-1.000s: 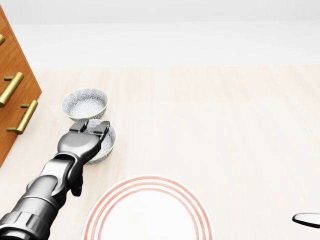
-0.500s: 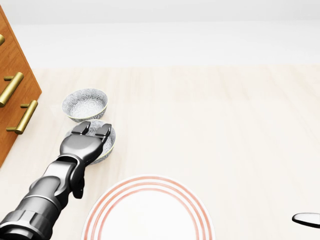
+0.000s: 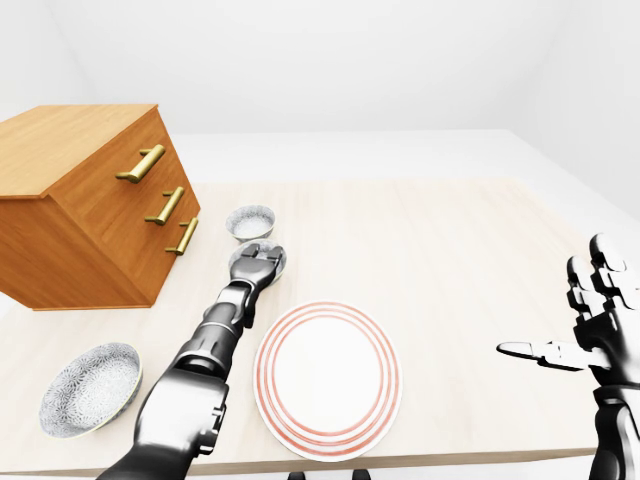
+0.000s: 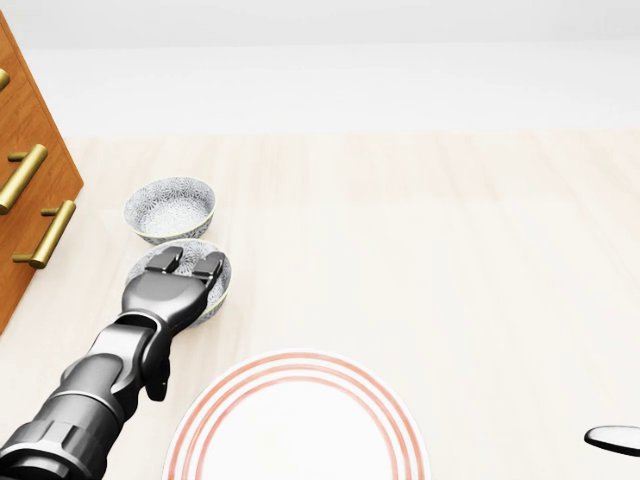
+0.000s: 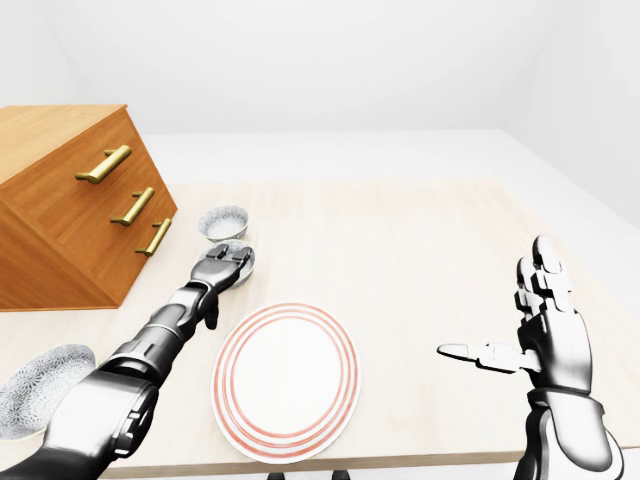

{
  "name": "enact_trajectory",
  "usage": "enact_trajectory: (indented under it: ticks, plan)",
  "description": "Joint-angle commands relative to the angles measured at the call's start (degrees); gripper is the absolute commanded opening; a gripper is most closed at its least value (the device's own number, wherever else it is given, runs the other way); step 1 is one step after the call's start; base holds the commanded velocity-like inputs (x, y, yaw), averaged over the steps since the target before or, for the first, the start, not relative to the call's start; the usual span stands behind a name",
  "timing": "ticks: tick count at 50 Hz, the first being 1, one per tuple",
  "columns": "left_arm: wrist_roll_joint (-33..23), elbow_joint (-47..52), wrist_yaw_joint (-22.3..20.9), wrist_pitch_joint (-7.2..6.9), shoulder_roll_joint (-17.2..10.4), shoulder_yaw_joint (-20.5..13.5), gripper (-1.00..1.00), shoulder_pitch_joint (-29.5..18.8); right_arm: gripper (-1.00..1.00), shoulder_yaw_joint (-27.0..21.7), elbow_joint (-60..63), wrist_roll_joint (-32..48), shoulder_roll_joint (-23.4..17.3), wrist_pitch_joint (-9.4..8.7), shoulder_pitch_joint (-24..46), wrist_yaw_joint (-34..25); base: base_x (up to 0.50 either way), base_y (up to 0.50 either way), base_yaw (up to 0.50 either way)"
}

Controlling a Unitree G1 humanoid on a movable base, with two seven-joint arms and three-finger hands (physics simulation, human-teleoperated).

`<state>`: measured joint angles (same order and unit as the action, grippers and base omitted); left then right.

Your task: Put the bowl in the middle on the plate.

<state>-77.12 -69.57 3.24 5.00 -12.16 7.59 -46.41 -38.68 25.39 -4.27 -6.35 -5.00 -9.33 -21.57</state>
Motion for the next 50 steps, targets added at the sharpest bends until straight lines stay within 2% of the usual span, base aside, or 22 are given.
enact_trajectory:
  ticks: [1,4,8,9,10,12,13,26,50]
  plan:
    - [-0.1,-0.2,-0.2,0.00,0.2,0.1,1.00,-0.1,1.00,-0.1,0.0,-0.1,0.0,0.00,0.0,0.0,0.00,0.00,0.00]
    - [0.2,0.1,-0.7,0.00,0.3,0.0,1.00,0.2,1.00,0.0,-0.3,-0.1,0.0,0.00,0.1,0.0,0.00,0.00,0.00]
    - [-0.1,0.2,-0.8,0.00,0.2,0.2,0.48,0.7,1.00,-0.1,0.4,-0.2,0.0,0.00,0.0,0.0,0.00,0.00,0.00]
    - [-0.1,0.1,-0.9,0.00,0.2,0.2,0.02,0.6,1.00,0.0,0.2,-0.2,0.0,0.00,0.0,0.0,0.00,0.00,0.00]
    - [0.0,0.2,-1.0,0.00,0.3,0.1,-0.29,0.6,1.00,0.0,0.0,-0.1,0.0,0.00,0.0,0.0,0.00,0.00,0.00]
    - [-0.1,0.1,-1.0,0.00,0.3,0.2,-0.63,0.6,1.00,0.0,-0.1,-0.1,0.0,0.00,0.1,0.0,0.00,0.00,0.00]
    - [-0.1,0.1,-1.2,0.00,0.3,0.2,-1.00,0.5,1.00,-0.1,-0.1,-0.2,0.0,0.00,0.1,0.1,0.00,0.00,0.00]
    - [0.9,0.3,-1.4,0.00,1.1,0.1,-1.00,0.6,1.00,0.0,0.1,-0.4,-0.2,0.00,0.2,0.0,0.00,0.00,0.00]
    - [1.3,1.7,-1.9,0.00,0.9,0.0,-1.00,2.0,1.00,0.3,0.3,0.1,0.0,0.00,0.0,-0.3,0.00,0.00,0.00]
